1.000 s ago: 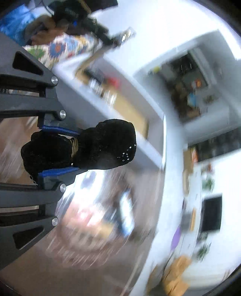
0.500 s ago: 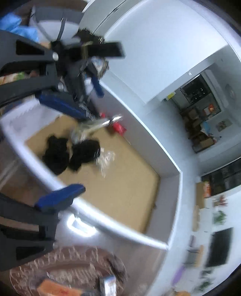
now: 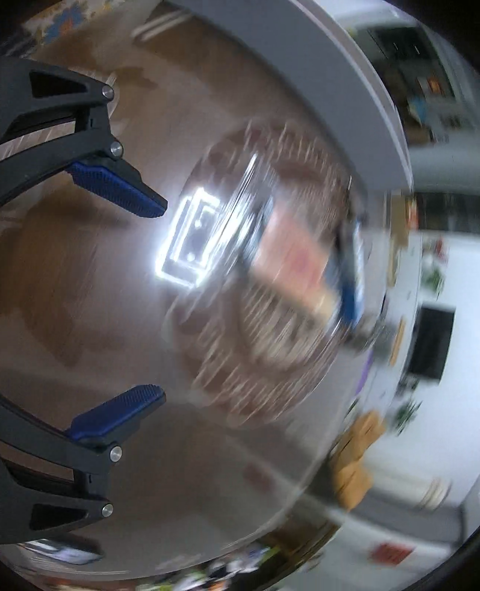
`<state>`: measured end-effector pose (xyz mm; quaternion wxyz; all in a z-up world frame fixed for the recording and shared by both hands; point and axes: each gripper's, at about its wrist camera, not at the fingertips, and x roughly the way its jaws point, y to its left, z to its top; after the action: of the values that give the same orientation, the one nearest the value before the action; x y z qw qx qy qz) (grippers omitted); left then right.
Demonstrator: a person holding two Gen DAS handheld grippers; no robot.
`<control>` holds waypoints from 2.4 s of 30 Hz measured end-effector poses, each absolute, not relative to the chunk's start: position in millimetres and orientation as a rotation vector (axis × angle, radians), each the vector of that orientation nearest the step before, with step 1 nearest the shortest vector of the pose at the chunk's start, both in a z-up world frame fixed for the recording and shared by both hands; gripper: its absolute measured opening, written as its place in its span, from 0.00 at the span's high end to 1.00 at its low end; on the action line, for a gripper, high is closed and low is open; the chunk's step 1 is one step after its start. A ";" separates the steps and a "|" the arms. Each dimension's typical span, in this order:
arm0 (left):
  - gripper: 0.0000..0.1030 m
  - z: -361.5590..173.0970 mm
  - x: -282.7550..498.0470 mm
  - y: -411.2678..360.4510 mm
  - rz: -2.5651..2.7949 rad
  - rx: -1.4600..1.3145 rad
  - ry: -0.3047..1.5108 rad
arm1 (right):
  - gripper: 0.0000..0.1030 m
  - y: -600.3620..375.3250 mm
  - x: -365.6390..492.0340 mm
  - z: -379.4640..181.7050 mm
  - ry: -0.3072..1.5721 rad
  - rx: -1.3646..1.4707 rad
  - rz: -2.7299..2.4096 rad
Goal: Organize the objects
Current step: 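Open both grippers over the bin and return them to the table, then grasp the bagged orange phone case with the right gripper while the left grasps the blue-white box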
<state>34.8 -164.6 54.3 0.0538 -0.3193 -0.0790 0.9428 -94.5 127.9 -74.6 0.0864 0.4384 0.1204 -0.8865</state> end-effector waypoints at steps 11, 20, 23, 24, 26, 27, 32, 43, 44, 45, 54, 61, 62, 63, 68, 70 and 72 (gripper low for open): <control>0.02 -58.0 -67.9 -101.1 2.792 -1.318 -0.055 | 0.03 151.9 -93.0 -82.8 0.168 1.345 -2.655; 0.02 -95.2 -115.7 -112.2 2.784 -1.430 0.072 | 0.00 144.4 -101.4 -86.1 0.149 1.364 -2.653; 0.00 -103.9 -117.2 -111.5 2.773 -1.434 0.054 | 0.00 144.4 -101.5 -86.0 0.149 1.364 -2.653; 0.00 -105.0 -118.1 -113.9 2.765 -1.441 0.031 | 0.00 144.2 -101.3 -85.9 0.149 1.364 -2.653; 0.00 -104.8 -118.9 -113.7 2.763 -1.440 0.034 | 0.00 144.3 -101.5 -86.1 0.149 1.363 -2.653; 0.00 -104.2 -118.8 -113.4 2.764 -1.439 0.034 | 0.00 144.3 -101.6 -86.1 0.148 1.363 -2.653; 0.00 -103.1 -117.4 -113.3 2.764 -1.438 0.035 | 0.00 144.1 -101.7 -86.3 0.148 1.363 -2.652; 0.00 -103.5 -117.9 -113.2 2.764 -1.438 0.034 | 0.00 143.7 -102.0 -86.5 0.148 1.363 -2.652; 0.00 -103.4 -117.7 -113.4 2.764 -1.439 0.033 | 0.00 143.7 -102.0 -86.6 0.148 1.363 -2.652; 0.00 -103.4 -118.5 -113.5 2.763 -1.439 0.032 | 0.00 143.9 -102.1 -86.6 0.146 1.363 -2.651; 0.00 -103.6 -119.2 -113.3 2.764 -1.439 0.032 | 0.00 99.9 -192.7 -52.5 -0.111 1.415 -2.538; 0.00 -103.5 -120.0 -113.1 2.764 -1.439 0.031 | 0.00 25.9 -275.8 -69.7 0.021 1.562 -2.558; 0.00 -103.4 -120.3 -113.0 2.764 -1.439 0.031 | 0.00 20.9 -279.1 -73.6 0.028 1.573 -2.554; 0.00 -103.5 -120.5 -112.9 2.764 -1.439 0.031 | 0.00 17.0 -280.9 -77.9 0.041 1.589 -2.545; 0.00 -103.5 -120.2 -113.1 2.764 -1.440 0.030 | 0.02 14.9 -270.3 -85.3 0.153 1.509 -2.571; 0.00 -103.7 -120.2 -113.0 2.765 -1.439 0.030 | 0.25 27.4 -261.4 -80.6 0.157 1.455 -2.605; 0.00 -103.6 -120.3 -113.2 2.765 -1.439 0.030 | 0.27 46.2 -253.2 -79.4 0.140 1.456 -2.603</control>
<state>-120.3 -113.2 -103.6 0.0121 -0.4617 0.0095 0.8869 -253.2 46.2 -79.4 0.0778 0.4863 0.0467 -0.8691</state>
